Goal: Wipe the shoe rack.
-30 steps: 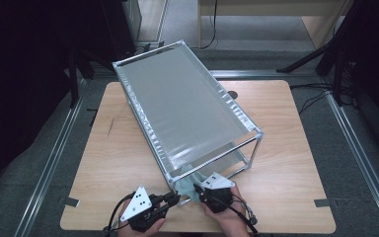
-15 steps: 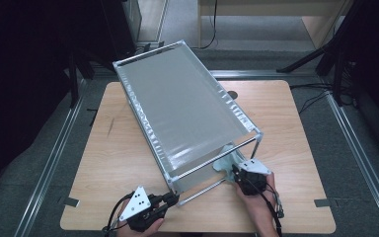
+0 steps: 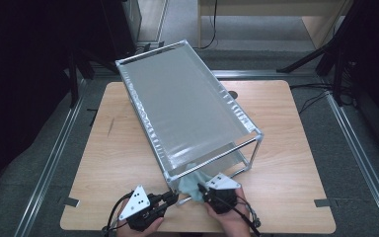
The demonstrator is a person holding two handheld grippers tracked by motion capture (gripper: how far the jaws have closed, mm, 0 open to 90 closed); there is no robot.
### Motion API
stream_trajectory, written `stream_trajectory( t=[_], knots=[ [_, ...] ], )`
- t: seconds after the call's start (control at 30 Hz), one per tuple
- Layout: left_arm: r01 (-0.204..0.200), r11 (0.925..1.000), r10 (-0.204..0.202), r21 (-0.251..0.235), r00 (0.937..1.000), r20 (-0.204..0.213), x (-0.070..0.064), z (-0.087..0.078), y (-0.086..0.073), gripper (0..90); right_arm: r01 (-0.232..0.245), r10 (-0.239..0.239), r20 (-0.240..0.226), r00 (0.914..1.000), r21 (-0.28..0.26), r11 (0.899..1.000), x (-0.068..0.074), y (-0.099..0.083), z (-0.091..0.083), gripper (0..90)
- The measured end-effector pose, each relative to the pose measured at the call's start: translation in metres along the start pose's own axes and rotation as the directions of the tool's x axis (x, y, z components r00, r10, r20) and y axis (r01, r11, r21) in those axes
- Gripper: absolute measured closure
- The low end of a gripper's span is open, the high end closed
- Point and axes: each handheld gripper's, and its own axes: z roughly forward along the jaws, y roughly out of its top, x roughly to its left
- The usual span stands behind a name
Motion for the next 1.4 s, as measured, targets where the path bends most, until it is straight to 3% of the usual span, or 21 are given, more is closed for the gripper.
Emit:
stream_trajectory(
  t=[0.1,0.17,0.23,0.37,0.43,0.6,0.7,0.83,1.0,1.1,1.2,1.3,1.4],
  knots=[
    [0.002,1.0,-0.002,0.0,1.0,-0.001,0.001,-0.001,0.0,80.4,0.054,-0.054,-0.019,0.9984,0.001,0.999,0.012,0.0,0.0,79.0],
    [0.003,1.0,-0.003,0.001,1.0,0.0,0.001,-0.001,0.0,80.4,0.048,-0.047,-0.019,0.9987,0.007,0.999,0.007,-0.002,-0.001,79.1],
    [0.003,1.0,-0.003,0.001,1.0,-0.001,0.001,-0.001,0.0,80.4,0.012,-0.012,-0.002,0.9999,0.007,1.0,-0.004,-0.002,-0.004,79.2],
    [0.0,1.0,0.0,0.001,1.0,-0.003,0.002,-0.001,0.0,80.4,-0.037,0.037,0.095,0.9948,0.007,0.999,-0.034,-0.004,-0.016,79.6],
    [0.003,1.0,-0.003,-0.001,1.0,-0.004,0.002,-0.002,-0.001,80.4,-0.08,0.078,0.141,0.987,0.01,0.997,-0.051,-0.005,-0.025,79.7],
    [0.006,1.0,-0.006,-0.002,1.0,-0.008,0.003,-0.002,-0.001,80.4,-0.127,0.12,0.246,0.9619,0.014,0.992,-0.087,-0.013,-0.046,79.7],
    [0.005,1.0,-0.005,-0.002,0.9999,-0.01,0.003,-0.002,-0.001,80.4,-0.156,0.146,0.249,0.9575,0.018,0.988,-0.097,-0.018,-0.051,79.8],
    [0.004,1.0,-0.004,-0.002,0.9999,-0.013,0.002,-0.001,-0.001,80.5,-0.118,0.106,0.204,0.9732,0.047,0.992,-0.08,-0.02,-0.043,79.9],
    [0.005,1.0,-0.005,-0.003,0.9999,-0.013,0.002,-0.001,-0.001,80.5,-0.043,0.037,0.089,0.9954,0.072,0.996,-0.037,-0.014,-0.028,79.5],
    [0.006,1.0,-0.006,-0.004,0.9999,-0.011,0.002,-0.001,-0.001,80.4,0.014,-0.015,0.018,0.9997,0.082,0.997,-0.009,-0.012,-0.02,78.8],
    [0.005,1.0,-0.005,-0.003,0.9999,-0.012,0.002,-0.001,-0.001,80.5,0.05,-0.045,-0.056,0.9974,0.083,0.995,0.014,-0.01,-0.013,76.1],
    [0.003,1.0,-0.003,-0.003,0.9999,-0.011,0.002,-0.001,-0.001,80.5,0.04,-0.036,-0.063,0.9974,0.066,0.997,0.014,-0.008,-0.013,76.8],
    [0.002,1.0,-0.002,-0.003,0.9999,-0.011,0.002,-0.001,-0.001,80.5,-0.008,0.009,-0.01,0.9999,0.069,0.998,-0.007,-0.009,-0.015,77.7]
  ],
)
